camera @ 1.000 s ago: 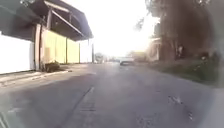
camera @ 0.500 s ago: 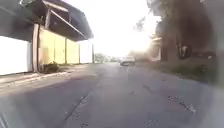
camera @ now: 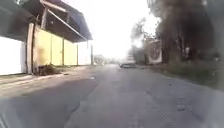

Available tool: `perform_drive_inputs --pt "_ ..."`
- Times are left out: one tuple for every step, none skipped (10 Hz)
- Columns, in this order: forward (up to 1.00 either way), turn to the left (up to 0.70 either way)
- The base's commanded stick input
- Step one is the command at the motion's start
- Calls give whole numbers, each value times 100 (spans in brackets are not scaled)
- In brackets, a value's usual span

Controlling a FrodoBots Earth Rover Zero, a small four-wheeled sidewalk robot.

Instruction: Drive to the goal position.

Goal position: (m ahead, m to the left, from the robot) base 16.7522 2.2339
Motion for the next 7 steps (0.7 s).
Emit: perform_drive_inputs --pt "100 0" --pt "100 0" --pt "100 0" --pt "100 0" --pt "100 0" --pt "100 0" --pt "100 0"
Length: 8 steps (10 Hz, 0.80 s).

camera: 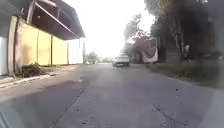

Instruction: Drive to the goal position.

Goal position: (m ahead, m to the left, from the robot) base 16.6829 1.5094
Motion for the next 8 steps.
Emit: perform_drive_inputs --pt "100 0" --pt "100 0" --pt "100 0" --pt "100 0" --pt "100 0" --pt "100 0" --pt "100 0" --pt "100 0"
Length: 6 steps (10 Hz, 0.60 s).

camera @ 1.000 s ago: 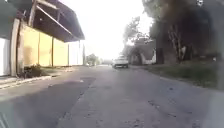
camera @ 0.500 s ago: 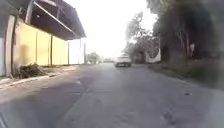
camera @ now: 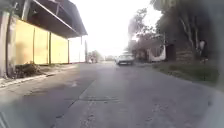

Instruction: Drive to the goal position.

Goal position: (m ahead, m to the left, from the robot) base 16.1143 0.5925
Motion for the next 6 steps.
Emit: perform_drive_inputs --pt "100 0" --pt "100 0" --pt "100 0" --pt "100 0" --pt "100 0" --pt "100 0"
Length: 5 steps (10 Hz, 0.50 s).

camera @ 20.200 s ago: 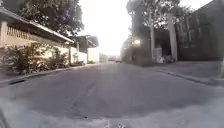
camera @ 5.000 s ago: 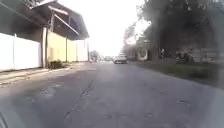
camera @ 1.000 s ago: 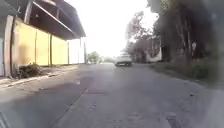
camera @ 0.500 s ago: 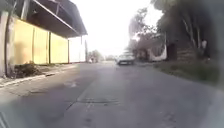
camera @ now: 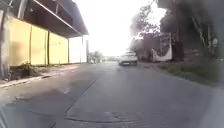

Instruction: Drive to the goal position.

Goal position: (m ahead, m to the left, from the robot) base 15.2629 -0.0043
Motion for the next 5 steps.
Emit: perform_drive_inputs --pt "100 0" --pt "100 0" --pt "100 0" --pt "100 0" --pt "100 0"
